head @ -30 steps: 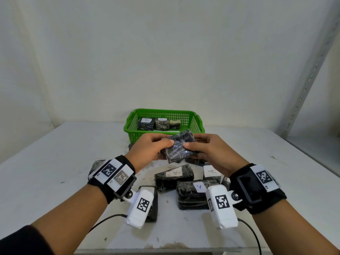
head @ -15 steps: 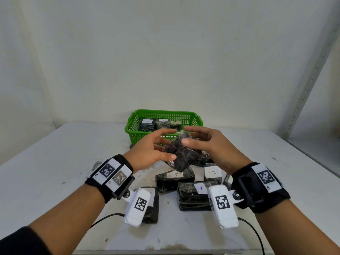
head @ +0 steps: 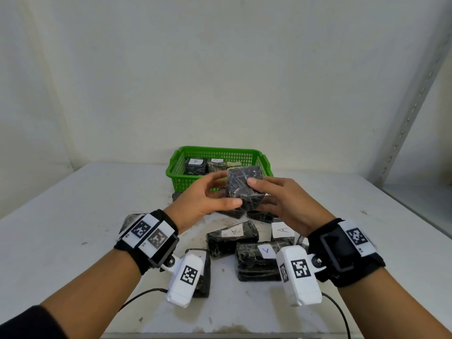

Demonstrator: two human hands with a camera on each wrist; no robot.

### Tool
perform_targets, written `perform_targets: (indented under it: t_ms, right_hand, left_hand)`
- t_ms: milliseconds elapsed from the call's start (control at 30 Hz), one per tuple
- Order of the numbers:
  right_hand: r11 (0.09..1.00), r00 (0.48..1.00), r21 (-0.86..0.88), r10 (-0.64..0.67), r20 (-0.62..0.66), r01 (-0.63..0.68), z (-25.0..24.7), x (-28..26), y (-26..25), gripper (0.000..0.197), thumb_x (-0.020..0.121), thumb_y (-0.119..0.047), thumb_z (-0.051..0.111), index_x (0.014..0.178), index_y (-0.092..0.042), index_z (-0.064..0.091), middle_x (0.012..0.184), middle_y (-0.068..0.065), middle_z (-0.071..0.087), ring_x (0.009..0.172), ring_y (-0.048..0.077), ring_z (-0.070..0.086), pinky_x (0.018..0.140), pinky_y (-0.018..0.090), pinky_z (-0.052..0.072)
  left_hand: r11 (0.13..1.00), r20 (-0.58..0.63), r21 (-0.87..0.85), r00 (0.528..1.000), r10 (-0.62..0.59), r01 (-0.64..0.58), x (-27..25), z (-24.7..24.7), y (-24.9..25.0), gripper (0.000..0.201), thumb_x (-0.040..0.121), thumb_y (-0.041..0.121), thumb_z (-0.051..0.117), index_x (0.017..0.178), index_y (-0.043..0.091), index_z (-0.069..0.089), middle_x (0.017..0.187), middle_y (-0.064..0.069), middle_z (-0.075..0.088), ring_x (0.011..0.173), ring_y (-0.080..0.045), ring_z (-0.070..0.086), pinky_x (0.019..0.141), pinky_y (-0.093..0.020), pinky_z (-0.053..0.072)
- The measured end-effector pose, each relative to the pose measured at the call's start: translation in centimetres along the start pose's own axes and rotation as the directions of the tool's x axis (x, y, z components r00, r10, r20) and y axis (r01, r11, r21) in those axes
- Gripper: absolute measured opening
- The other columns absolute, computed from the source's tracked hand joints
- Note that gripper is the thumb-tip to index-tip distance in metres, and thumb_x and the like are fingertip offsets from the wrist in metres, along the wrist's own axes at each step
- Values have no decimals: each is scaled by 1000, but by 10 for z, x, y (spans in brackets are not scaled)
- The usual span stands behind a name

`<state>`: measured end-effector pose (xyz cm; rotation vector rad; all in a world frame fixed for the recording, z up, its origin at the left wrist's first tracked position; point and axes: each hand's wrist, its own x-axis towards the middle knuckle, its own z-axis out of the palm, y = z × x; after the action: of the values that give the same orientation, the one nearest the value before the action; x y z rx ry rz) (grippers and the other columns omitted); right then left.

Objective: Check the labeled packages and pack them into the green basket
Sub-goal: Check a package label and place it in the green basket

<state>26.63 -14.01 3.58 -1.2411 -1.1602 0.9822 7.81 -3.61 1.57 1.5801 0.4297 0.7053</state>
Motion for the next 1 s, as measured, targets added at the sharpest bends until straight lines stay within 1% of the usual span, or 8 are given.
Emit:
perform_targets:
  t_ms: [100, 200, 333, 533, 633, 767, 833, 1000]
  right_hand:
    - [999, 1000, -43, -13, -4, 13, 1, 1, 3, 45, 76, -32, 78, 115, -9, 73, 109, 3, 79, 98, 14, 75, 82, 24, 57]
    - [1000, 1000, -19, 13, 6, -13, 2, 0, 5, 28, 80, -27, 78, 105, -18, 71, 104, -3, 79, 93, 6, 75, 82, 22, 56]
    - [999, 999, -5, 33, 33, -33, 4, -1, 4, 45, 81, -35, 73, 118, -9, 74, 113, 9, 79, 106, 21, 74, 95, 31, 56]
    - [1000, 1000, -11, -2, -27, 2, 5, 1, 3, 45, 78, -38, 75, 112, -9, 76, 109, 9, 80, 104, 23, 75, 96, 33, 57]
    - [999, 999, -22, 43, 14, -42, 7, -2, 2, 44, 75, -36, 77, 111, -12, 75, 109, 4, 80, 105, 18, 73, 101, 33, 55]
    - [996, 998, -69, 61, 9, -61, 4, -1, 5, 61, 70, -38, 87, 123, -11, 71, 119, 3, 77, 117, 19, 71, 112, 42, 49]
    - [995, 998, -73, 65, -3, -65, 2, 1, 8, 72, 68, -37, 94, 130, -10, 67, 122, 4, 76, 117, 19, 71, 112, 44, 49]
    - [996, 998, -54, 67, -21, -68, 4, -1, 9, 75, 65, -23, 95, 132, -10, 64, 121, 4, 77, 115, 19, 72, 111, 43, 50]
  left_hand:
    - [990, 60, -125, 997, -51, 59, -3, 6, 4, 41, 85, 28, 70, 121, 9, 62, 122, -16, 68, 115, -29, 65, 92, -37, 56]
    - [992, 7, -115, 999, -49, 50, -2, 7, 4, 43, 81, 26, 67, 116, 3, 66, 118, -19, 69, 111, -30, 67, 89, -36, 58]
    - [993, -14, -113, 999, -35, 33, -1, 7, 6, 45, 78, 19, 69, 117, -1, 65, 112, -15, 71, 97, -20, 71, 75, -26, 58]
    - [990, 20, -96, 994, -106, 107, 0, 3, 4, 41, 82, 26, 74, 117, 6, 66, 119, -14, 70, 115, -26, 65, 101, -42, 51]
    - [992, 4, -66, 994, -108, 108, 2, 0, 3, 42, 80, 28, 71, 115, 5, 68, 116, -16, 71, 115, -29, 65, 101, -42, 51]
    - [989, 34, -91, 993, -115, 118, 1, -4, 2, 42, 82, 27, 68, 118, 5, 67, 120, -16, 69, 118, -29, 63, 103, -43, 49]
    - [989, 44, -94, 993, -113, 117, 0, -5, 1, 42, 82, 27, 69, 117, 4, 67, 121, -17, 69, 118, -30, 63, 103, -44, 49]
    - [998, 6, -28, 998, -57, 57, 1, -7, -1, 59, 72, 28, 80, 123, 3, 64, 123, -16, 67, 115, -30, 65, 100, -45, 51]
